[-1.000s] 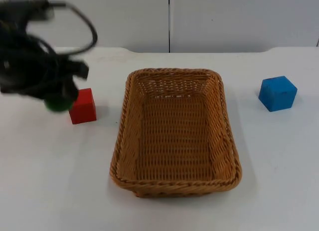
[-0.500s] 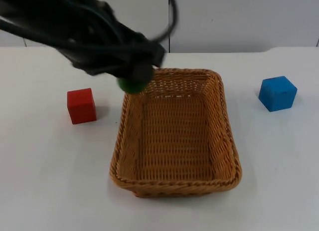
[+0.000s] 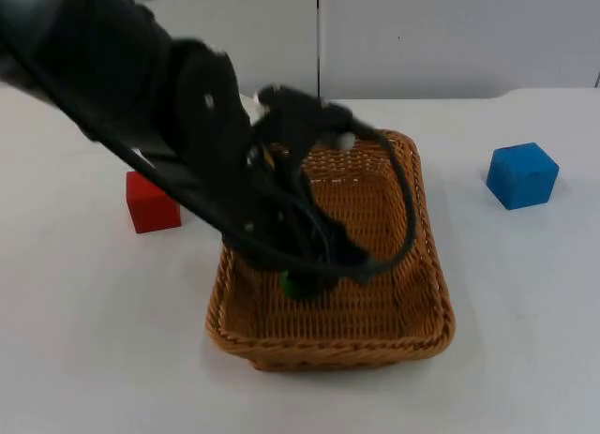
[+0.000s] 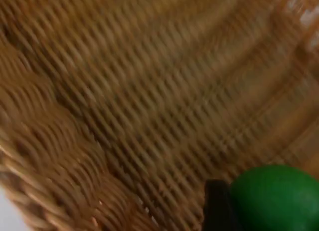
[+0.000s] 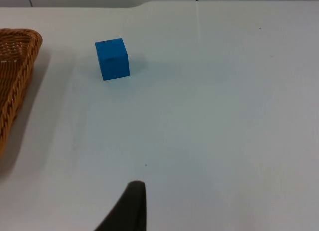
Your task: Place all geometric objects except the red cube into the basket.
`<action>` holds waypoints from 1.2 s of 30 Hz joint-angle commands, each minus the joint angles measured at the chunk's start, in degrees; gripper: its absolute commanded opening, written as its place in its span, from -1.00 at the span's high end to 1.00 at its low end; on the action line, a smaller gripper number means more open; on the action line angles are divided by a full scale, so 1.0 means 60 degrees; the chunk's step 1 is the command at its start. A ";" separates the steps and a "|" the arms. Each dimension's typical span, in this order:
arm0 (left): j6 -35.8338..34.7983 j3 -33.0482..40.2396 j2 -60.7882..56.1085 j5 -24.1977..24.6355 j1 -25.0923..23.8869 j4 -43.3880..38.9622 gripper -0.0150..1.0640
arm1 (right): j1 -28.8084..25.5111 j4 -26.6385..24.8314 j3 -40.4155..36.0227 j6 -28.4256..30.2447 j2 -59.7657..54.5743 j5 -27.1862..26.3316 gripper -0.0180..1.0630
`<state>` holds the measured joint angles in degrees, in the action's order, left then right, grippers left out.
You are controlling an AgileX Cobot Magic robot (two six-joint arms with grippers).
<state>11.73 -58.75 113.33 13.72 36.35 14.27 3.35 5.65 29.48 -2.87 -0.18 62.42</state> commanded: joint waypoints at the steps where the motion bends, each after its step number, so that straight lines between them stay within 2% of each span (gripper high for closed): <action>1: 0.0004 -0.0074 0.0258 -0.0256 0.0051 -0.0011 0.98 | -0.0040 0.0057 -0.0014 0.0017 0.0031 -0.0100 -0.98; 3: 0.0004 -0.0074 0.0258 -0.0256 0.0051 0.0092 0.93 | -0.0040 0.0057 -0.0014 0.0017 0.0031 -0.0100 -0.98; 6: 0.0004 -0.0074 0.0240 -0.0256 0.0051 0.0272 0.59 | -0.0040 0.0076 -0.0014 0.0055 0.0031 -0.0100 -0.98; 7: 0.0004 -0.0074 0.0240 -0.0256 0.0051 0.0338 0.30 | -0.0040 0.0076 -0.0014 0.0055 0.0031 -0.0100 -0.98; 8: 0.0004 -0.0074 0.0240 -0.0256 0.0051 0.0338 0.30 | -0.0040 0.0076 -0.0014 0.0055 0.0031 -0.0100 -0.98; 11: 0.0004 -0.0094 0.0219 0.0074 0.0051 0.0558 -0.49 | -0.0040 0.0076 -0.0014 0.0055 0.0031 -0.0100 -0.98; 12: 0.0004 -0.0113 0.0190 0.0261 0.0051 0.0558 -0.70 | -0.0040 0.0076 -0.0014 0.0104 0.0031 -0.0100 -0.98; 13: 0.0004 -0.0113 0.0190 0.0261 0.0051 0.0558 -0.70 | -0.0040 0.0076 -0.0014 0.0104 0.0031 -0.0100 -0.98; 14: 0.0004 -0.0142 0.0122 0.0494 0.0051 0.0581 -0.91 | -0.0040 0.0076 -0.0014 0.0104 0.0031 -0.0100 -0.98; 15: 0.0004 -0.0212 0.0008 0.0737 0.0051 0.0637 -0.97 | -0.0040 0.0076 -0.0014 0.0104 0.0031 -0.0100 -0.98; 18: 0.0004 -0.0289 -0.0676 0.1337 0.0051 0.0638 -0.97 | -0.0040 0.0055 -0.0014 0.0121 0.0031 -0.0100 -0.98; 25: 0.0004 -0.0289 -0.2610 0.1730 0.0051 0.0726 -0.97 | -0.0040 0.0055 -0.0014 0.0121 0.0031 -0.0100 -0.98; 31: 0.0004 -0.0247 -0.4483 0.2419 0.0034 0.0692 -0.97 | -0.0040 0.0055 -0.0014 0.0121 0.0031 -0.0100 -0.98; 36: -0.0445 0.0171 -0.5673 0.2787 0.0034 -0.0233 -0.97 | -0.0040 0.0055 -0.0014 0.0121 0.0031 -0.0100 -0.98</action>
<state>10.74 -58.69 81.17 29.25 36.43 15.33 3.35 5.76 29.48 -2.76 -0.18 62.42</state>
